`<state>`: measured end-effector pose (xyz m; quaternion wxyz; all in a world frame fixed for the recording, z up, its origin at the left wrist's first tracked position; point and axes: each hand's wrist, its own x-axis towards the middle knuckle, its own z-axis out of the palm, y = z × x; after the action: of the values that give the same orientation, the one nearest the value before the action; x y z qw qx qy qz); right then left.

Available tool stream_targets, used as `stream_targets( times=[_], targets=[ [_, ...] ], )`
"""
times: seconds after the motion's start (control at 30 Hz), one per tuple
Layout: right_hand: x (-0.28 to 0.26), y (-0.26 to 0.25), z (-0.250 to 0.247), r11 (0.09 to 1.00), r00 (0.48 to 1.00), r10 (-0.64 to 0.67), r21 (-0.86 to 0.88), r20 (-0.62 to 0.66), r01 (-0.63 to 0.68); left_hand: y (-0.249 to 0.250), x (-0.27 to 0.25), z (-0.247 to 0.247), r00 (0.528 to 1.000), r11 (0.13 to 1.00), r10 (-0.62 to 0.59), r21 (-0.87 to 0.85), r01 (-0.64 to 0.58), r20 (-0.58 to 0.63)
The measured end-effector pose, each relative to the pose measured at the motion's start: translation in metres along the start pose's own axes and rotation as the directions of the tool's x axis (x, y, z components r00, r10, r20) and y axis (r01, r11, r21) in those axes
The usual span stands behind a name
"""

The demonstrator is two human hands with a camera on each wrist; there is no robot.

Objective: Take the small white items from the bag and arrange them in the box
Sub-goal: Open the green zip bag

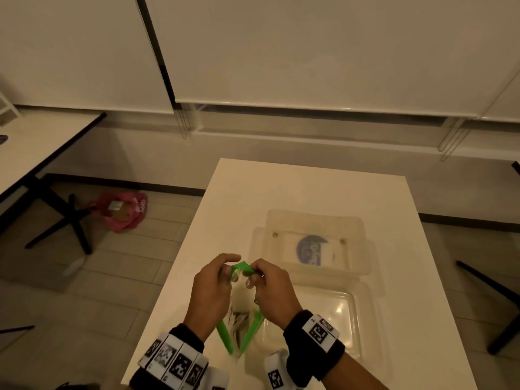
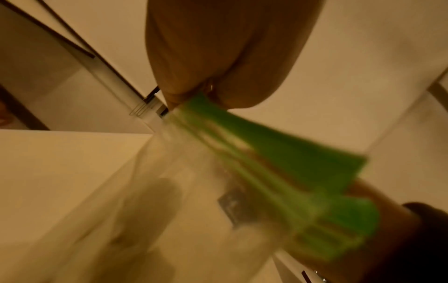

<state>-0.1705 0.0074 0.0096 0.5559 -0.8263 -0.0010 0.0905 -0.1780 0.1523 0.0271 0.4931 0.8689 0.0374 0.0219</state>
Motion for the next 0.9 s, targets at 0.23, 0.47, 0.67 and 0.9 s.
stream_targets(
  times=[0.23,0.47,0.67,0.9],
  targets=[
    [-0.003,-0.005,-0.002,0.987,0.994,-0.099,0.124,-0.042,0.103,0.006,0.009,-0.011,0.941,0.918,0.335,0.209,-0.338,0.053],
    [-0.002,0.003,-0.015,0.986,0.974,-0.142,-0.059,0.178,0.155,0.002,0.021,-0.018,0.967,0.944,0.050,0.304,-0.127,0.249],
    [-0.002,0.002,-0.024,0.983,0.966,-0.032,-0.165,0.257,0.077,0.016,0.025,-0.024,0.878,0.963,-0.270,0.090,0.256,0.394],
    [-0.012,0.001,-0.026,0.979,0.977,0.041,-0.204,0.209,0.003,0.010,0.026,-0.027,0.832,0.739,-0.388,-0.406,0.538,0.396]
  ],
)
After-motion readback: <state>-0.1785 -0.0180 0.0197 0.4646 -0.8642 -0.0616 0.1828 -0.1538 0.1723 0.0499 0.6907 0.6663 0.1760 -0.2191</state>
